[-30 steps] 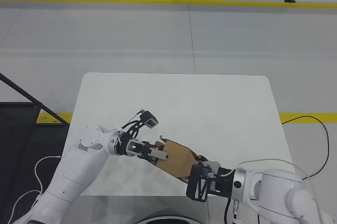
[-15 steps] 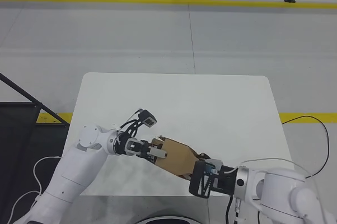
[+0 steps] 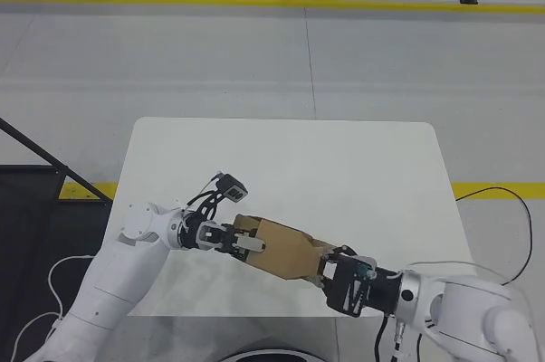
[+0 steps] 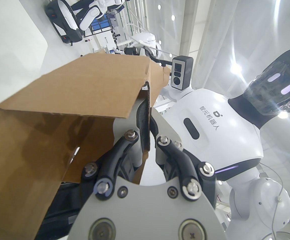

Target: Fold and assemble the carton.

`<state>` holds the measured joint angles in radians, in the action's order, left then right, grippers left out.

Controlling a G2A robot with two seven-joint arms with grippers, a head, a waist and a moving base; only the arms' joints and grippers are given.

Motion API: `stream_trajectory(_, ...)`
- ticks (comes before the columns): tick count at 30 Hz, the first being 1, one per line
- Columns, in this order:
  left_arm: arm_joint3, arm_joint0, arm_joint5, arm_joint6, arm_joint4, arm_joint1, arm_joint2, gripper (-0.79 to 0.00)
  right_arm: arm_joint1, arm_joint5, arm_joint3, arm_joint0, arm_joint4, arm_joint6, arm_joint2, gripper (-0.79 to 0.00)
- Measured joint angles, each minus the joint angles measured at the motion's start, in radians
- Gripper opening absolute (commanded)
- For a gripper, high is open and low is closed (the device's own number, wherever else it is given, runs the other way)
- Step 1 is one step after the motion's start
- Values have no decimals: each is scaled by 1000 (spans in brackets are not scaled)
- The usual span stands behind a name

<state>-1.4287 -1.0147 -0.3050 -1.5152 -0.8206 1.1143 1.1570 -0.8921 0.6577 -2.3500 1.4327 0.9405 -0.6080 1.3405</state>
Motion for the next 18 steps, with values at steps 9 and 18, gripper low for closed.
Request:
stream_trajectory(9, -9, -9, -2, 2, 2, -1, 11, -785, 6, 31, 0, 73, 7, 107, 86, -468)
stream_trajectory(18, -19, -18, -17, 17, 8, -3, 27, -785, 10, 55, 0, 203, -79, 227, 238, -25)
